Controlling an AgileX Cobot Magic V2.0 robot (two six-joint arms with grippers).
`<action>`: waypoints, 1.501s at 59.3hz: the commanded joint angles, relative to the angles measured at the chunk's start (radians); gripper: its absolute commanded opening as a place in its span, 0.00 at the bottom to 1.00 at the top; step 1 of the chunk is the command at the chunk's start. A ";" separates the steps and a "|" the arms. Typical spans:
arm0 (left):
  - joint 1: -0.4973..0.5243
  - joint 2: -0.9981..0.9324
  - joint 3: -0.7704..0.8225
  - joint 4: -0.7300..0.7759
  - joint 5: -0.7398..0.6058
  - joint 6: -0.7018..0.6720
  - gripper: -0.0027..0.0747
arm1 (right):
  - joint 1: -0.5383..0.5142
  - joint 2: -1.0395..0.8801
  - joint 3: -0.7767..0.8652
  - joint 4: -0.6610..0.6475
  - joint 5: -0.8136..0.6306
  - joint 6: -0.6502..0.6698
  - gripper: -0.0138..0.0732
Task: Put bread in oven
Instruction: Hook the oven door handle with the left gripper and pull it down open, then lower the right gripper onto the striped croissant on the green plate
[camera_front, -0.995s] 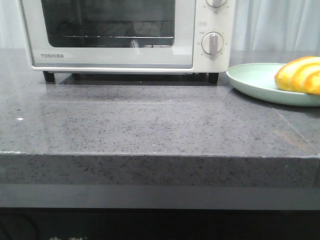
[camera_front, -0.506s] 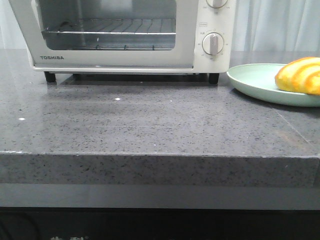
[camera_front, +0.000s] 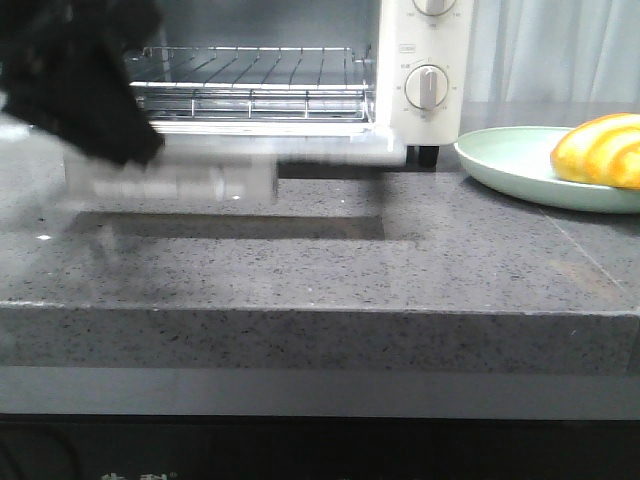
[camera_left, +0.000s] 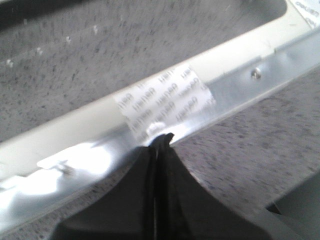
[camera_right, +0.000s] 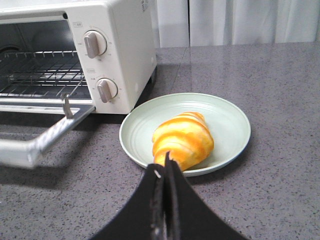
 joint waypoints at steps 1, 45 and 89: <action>0.003 -0.027 -0.016 -0.011 -0.125 -0.004 0.01 | -0.005 0.019 -0.037 0.009 -0.070 -0.006 0.09; 0.347 -0.502 0.280 -0.018 -0.542 -0.011 0.01 | -0.005 0.019 -0.037 0.009 -0.073 -0.006 0.09; 0.491 -0.894 0.517 -0.022 -0.485 -0.011 0.01 | -0.008 0.495 -0.165 0.013 -0.164 0.398 0.36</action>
